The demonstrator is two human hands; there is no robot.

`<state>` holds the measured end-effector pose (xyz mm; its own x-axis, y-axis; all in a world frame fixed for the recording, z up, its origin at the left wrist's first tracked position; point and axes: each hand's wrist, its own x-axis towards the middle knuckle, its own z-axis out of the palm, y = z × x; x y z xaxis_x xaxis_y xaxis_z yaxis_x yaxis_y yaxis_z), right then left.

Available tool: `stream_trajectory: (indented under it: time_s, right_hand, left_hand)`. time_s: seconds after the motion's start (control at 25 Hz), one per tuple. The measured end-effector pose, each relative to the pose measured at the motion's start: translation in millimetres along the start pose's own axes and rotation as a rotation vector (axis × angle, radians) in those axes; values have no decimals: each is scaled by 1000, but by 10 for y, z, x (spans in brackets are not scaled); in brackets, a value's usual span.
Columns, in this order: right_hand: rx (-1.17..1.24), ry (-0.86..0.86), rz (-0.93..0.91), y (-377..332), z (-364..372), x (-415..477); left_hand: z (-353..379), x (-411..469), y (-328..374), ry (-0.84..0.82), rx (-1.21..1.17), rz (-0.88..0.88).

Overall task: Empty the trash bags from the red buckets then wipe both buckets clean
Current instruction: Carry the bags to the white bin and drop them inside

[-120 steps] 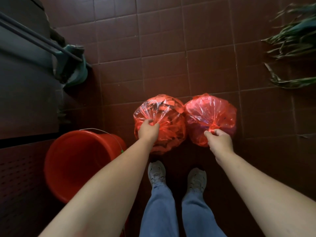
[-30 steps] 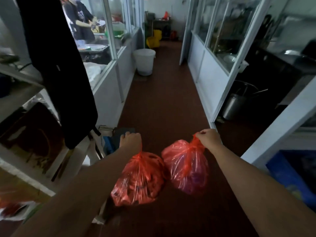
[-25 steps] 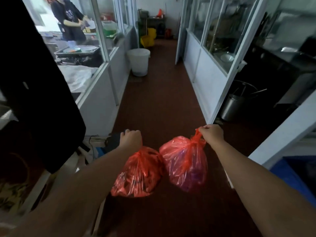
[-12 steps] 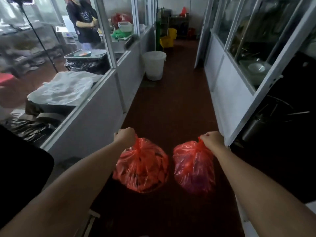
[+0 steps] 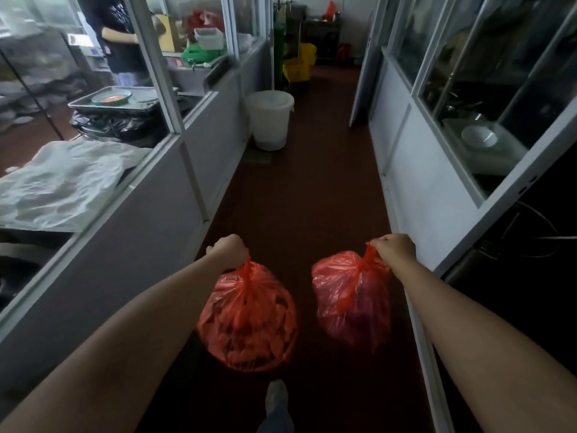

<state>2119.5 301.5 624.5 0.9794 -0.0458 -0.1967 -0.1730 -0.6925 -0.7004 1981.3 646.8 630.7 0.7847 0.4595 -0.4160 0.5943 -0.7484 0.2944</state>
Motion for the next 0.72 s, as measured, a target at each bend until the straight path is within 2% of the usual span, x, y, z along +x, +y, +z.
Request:
stream_trajectory:
  time_s: [0.24,0.52,0.72]
  right_hand:
    - [37,26,71,-656,147,1514]
    - [86,11,46,-1318,192,3456]
    - [55,-90,-34,-1843,260,4966]
  left_hand:
    - [-404,1590,639,-70,86,-13]
    - [-986,3358,1595,-26,93,-2]
    - [-1464,4505,2436,47,-7,-71]
